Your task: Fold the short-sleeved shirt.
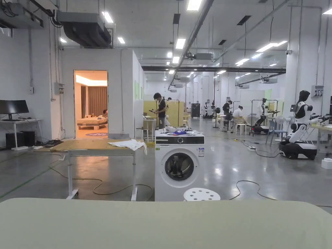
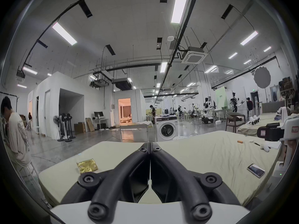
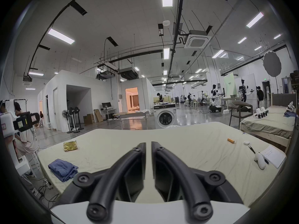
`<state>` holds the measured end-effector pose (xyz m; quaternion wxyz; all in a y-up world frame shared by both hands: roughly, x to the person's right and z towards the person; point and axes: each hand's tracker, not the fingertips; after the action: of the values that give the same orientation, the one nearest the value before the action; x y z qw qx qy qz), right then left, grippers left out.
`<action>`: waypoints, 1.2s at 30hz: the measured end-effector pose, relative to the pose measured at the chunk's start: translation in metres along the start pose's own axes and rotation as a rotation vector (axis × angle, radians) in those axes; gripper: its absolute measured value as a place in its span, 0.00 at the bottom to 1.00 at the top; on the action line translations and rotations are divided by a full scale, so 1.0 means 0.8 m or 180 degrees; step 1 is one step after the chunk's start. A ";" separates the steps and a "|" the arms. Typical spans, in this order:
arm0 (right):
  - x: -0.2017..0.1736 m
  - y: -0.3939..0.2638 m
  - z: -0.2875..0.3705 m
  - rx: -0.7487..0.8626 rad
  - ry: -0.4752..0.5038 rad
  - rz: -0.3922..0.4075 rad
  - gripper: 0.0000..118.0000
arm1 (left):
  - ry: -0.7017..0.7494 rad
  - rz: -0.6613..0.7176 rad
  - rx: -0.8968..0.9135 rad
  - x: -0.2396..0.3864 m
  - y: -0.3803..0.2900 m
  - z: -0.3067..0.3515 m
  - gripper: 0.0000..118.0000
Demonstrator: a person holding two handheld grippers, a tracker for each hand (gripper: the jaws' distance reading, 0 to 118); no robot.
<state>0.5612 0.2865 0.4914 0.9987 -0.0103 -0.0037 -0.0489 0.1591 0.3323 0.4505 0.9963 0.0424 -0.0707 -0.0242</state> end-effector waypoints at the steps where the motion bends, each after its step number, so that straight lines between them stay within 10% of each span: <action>1: 0.000 0.000 0.001 0.0008 -0.0009 -0.0001 0.18 | -0.0019 0.0021 -0.0014 0.000 -0.001 0.000 0.04; 4: -0.003 0.002 0.005 0.0068 -0.0031 0.0055 0.58 | -0.0055 0.0083 0.0015 -0.003 0.001 0.003 0.43; 6: -0.004 0.004 0.007 0.0130 -0.0007 0.0063 0.70 | -0.0023 0.0134 0.0053 -0.002 0.003 0.003 0.83; 8: -0.005 0.007 0.008 0.0186 0.0062 0.0020 0.78 | -0.0004 0.0144 0.0111 -0.001 0.004 0.005 0.95; 11: -0.007 0.008 0.008 0.0222 0.0147 0.0001 1.00 | -0.0058 0.0071 0.0165 0.002 0.004 0.006 0.97; 36: -0.011 0.008 0.009 0.0188 0.0115 0.0098 1.00 | -0.0065 0.0032 0.0061 0.016 0.003 0.004 1.00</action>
<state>0.5529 0.2939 0.4983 0.9992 0.0201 0.0130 -0.0335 0.1715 0.3338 0.4558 0.9952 0.0513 -0.0813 -0.0190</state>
